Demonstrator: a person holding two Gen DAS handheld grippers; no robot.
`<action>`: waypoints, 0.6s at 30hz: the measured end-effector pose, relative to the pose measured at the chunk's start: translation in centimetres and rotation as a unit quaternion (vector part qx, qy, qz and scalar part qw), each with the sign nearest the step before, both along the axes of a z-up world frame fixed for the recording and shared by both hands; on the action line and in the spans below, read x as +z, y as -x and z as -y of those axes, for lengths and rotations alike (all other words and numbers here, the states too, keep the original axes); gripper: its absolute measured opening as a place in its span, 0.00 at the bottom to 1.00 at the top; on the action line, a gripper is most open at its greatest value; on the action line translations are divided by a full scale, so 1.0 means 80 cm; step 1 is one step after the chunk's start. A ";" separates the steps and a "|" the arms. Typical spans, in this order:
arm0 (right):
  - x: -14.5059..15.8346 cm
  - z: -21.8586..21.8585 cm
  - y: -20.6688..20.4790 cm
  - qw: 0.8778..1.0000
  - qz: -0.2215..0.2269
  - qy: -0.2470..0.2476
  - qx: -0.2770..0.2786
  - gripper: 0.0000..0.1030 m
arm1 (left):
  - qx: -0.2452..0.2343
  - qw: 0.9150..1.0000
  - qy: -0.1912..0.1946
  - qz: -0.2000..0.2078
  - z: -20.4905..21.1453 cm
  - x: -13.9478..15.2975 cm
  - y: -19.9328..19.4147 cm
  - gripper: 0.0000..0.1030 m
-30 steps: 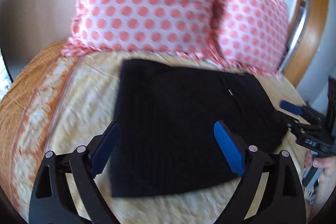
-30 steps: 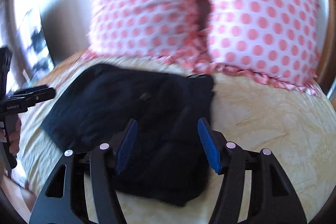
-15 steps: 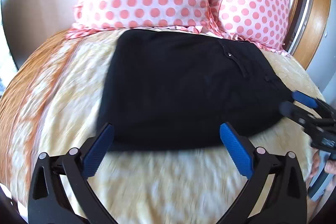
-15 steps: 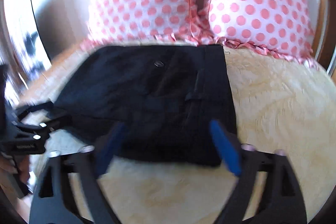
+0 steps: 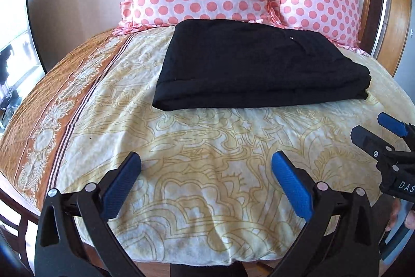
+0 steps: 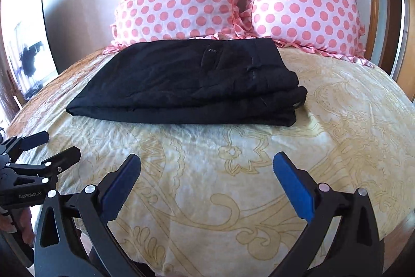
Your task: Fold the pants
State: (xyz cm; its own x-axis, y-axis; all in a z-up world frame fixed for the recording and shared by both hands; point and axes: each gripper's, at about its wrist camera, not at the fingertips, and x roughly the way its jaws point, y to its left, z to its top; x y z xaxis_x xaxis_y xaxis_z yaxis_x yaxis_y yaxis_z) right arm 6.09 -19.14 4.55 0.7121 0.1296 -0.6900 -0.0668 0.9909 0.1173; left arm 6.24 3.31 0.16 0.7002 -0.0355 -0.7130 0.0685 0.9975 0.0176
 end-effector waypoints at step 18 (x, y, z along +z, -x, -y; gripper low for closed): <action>-0.017 -0.019 0.006 0.999 0.015 0.030 -0.007 0.99 | -0.001 0.999 0.001 0.033 0.005 -0.006 0.010 0.98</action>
State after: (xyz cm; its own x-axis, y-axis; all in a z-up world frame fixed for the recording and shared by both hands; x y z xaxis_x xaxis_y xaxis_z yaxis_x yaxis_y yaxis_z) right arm 5.59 -17.61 3.22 0.7344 0.0788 -0.6741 -0.0550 0.9969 0.0565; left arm 5.43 2.88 -0.29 0.7451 -0.0377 -0.6659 0.0691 0.9974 0.0209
